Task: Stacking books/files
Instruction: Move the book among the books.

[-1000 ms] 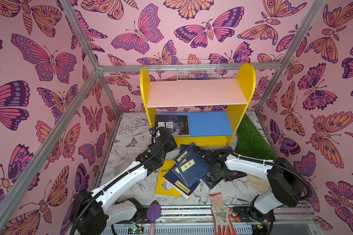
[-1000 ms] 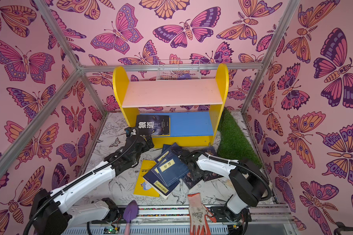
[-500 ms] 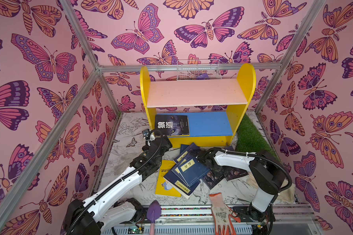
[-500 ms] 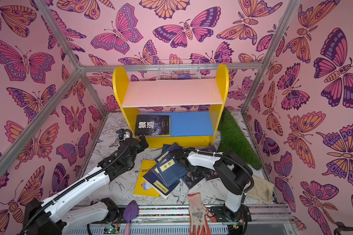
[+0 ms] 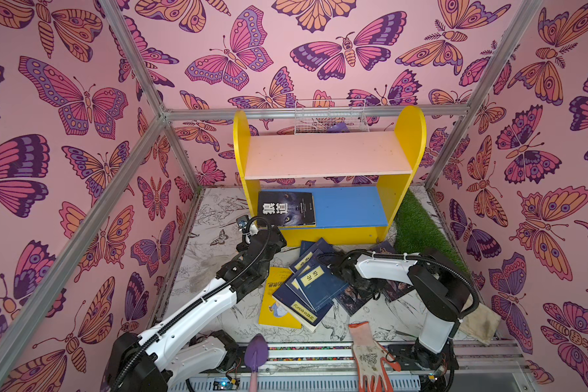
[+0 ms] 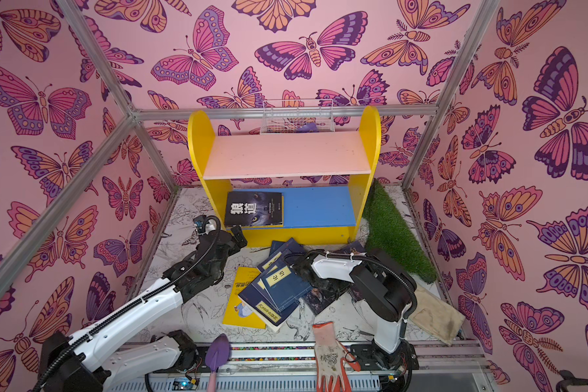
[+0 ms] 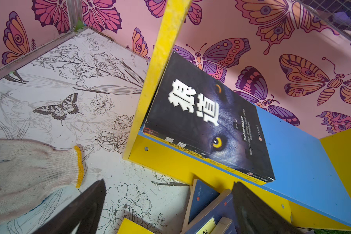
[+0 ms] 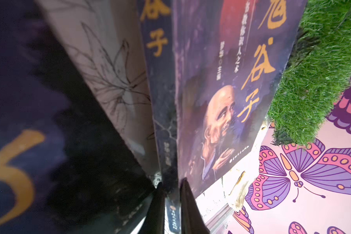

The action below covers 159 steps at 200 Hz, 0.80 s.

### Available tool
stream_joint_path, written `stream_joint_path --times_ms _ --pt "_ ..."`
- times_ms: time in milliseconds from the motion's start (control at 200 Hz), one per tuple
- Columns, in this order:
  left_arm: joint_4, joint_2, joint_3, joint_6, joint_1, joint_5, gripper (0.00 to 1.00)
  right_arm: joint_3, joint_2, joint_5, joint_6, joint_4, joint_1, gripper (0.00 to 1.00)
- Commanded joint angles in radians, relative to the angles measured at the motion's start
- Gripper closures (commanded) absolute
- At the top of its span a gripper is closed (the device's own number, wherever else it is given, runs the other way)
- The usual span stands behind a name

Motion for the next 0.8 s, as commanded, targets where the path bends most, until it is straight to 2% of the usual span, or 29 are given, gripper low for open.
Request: stream_joint_path --times_ms 0,286,426,581,687,792 --pt "-0.014 -0.016 -0.011 0.016 0.001 -0.028 0.01 -0.005 -0.025 -0.039 0.015 0.013 -0.008 1.0" --pt "-0.013 -0.005 0.002 0.025 -0.003 -0.023 0.01 0.023 -0.226 -0.028 -0.037 0.027 0.011 1.0" --pt "-0.013 0.014 0.009 0.019 -0.006 -0.017 0.01 0.045 -0.324 0.039 -0.159 0.051 0.127 1.0" --pt "-0.011 0.035 0.02 0.019 -0.011 -0.008 0.01 0.065 -0.351 0.072 -0.286 0.107 0.247 1.0" --pt "-0.012 0.039 0.024 0.022 -0.012 -0.01 0.01 0.079 -0.348 -0.002 -0.323 0.156 0.262 1.0" --pt "-0.011 0.035 0.021 0.02 -0.014 -0.014 0.01 0.059 -0.332 -0.147 -0.36 0.233 0.261 1.0"
